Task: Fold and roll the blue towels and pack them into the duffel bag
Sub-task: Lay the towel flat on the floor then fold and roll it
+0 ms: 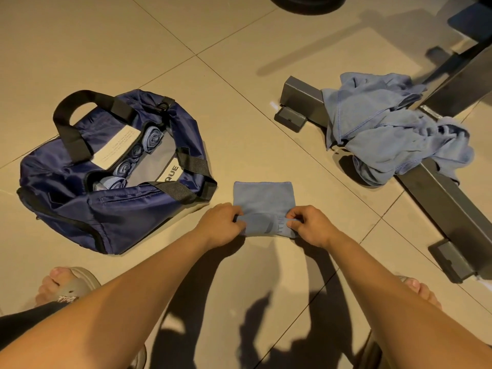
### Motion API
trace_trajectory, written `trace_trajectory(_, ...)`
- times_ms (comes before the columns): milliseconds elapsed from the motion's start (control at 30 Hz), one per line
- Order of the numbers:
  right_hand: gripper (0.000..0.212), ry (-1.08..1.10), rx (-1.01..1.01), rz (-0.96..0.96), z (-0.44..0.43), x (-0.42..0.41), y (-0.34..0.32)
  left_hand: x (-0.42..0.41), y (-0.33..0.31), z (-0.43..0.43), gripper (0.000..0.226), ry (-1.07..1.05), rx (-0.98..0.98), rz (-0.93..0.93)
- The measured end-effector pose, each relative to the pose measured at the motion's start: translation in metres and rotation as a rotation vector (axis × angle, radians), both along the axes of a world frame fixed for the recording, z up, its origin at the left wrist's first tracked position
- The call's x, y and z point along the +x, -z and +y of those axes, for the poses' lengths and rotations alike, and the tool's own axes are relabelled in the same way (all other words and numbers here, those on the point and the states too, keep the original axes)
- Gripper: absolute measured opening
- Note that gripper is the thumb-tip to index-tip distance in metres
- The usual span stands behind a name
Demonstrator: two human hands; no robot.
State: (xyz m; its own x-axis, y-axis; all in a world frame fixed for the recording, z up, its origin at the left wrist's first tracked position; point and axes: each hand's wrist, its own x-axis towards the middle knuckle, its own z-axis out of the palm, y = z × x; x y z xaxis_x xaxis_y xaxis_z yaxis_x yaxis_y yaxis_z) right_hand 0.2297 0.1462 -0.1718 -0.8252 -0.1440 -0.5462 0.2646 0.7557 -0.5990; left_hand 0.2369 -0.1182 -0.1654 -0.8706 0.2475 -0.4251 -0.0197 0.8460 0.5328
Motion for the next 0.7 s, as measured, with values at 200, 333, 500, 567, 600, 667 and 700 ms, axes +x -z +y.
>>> trace_trajectory(200, 0.015, 0.090, 0.102, -0.017, -0.011, -0.001, 0.007, 0.026, 0.006, 0.021, 0.018, 0.241, -0.103, 0.622)
trace_trajectory(333, 0.011, 0.013, 0.303, 0.450, -0.019, 0.016, -0.005, 0.022, 0.014, 0.018, 0.033, 0.241, -0.142, 0.558)
trace_trajectory(500, 0.033, -0.234, 0.385, 0.650, -0.017, 0.032, -0.002, -0.002, 0.010, 0.022, 0.026, 0.101, -0.128, 0.386)
trace_trajectory(567, 0.034, -0.232, 0.390, 0.618, -0.013, 0.029, 0.003, -0.008, 0.007, 0.026, 0.023, 0.088, -0.152, 0.387)
trace_trajectory(600, 0.030, -0.205, 0.355, 0.598, -0.012, 0.025, 0.005, -0.010, 0.004, 0.029, 0.023, 0.101, -0.175, 0.399)
trace_trajectory(667, 0.025, -0.154, 0.278, 0.523, -0.012, 0.014, 0.006, -0.011, -0.001, 0.032, 0.022, 0.143, -0.209, 0.474)
trace_trajectory(700, 0.025, -0.149, 0.258, 0.472, -0.011, 0.006, 0.005, -0.008, -0.002, 0.031, 0.024, 0.171, -0.198, 0.535)
